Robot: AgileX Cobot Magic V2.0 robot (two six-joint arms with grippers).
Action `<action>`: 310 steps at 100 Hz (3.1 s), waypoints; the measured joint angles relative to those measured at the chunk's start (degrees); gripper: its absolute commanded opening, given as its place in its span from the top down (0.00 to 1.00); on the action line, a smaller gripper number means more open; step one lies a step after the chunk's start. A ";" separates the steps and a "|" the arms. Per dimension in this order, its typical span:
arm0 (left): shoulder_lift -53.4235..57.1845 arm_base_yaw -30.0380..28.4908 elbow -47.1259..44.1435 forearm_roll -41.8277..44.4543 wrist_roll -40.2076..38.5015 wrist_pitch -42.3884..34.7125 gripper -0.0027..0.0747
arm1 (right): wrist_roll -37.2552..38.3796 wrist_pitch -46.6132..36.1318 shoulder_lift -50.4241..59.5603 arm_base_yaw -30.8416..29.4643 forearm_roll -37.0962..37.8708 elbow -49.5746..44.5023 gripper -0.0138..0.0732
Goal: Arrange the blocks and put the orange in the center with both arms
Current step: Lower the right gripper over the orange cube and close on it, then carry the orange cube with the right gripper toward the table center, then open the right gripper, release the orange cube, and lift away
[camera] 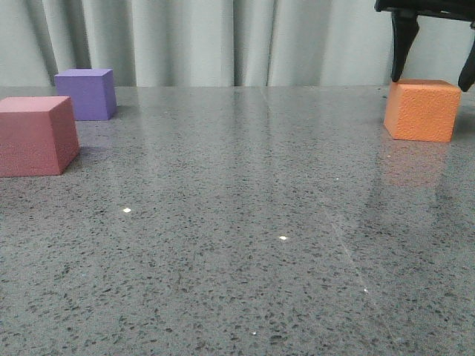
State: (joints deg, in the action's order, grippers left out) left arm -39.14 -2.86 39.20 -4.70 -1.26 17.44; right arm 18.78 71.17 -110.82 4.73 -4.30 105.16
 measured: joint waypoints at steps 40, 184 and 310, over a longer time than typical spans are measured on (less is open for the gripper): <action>0.00 0.00 0.00 0.00 0.00 0.00 0.09 | 0.00 0.00 -2.71 0.00 -0.10 0.00 0.17; 0.00 0.00 0.00 0.00 0.00 -0.14 0.09 | -0.13 0.02 -5.58 13.71 -1.28 11.78 0.78; 0.00 0.00 0.00 0.00 0.00 -0.14 0.09 | 5.91 0.10 -11.92 23.79 -1.88 15.67 0.17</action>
State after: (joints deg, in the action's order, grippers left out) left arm -39.14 -2.86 39.20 -4.70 -1.26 17.31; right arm 24.70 71.27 -122.74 28.52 -6.18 120.83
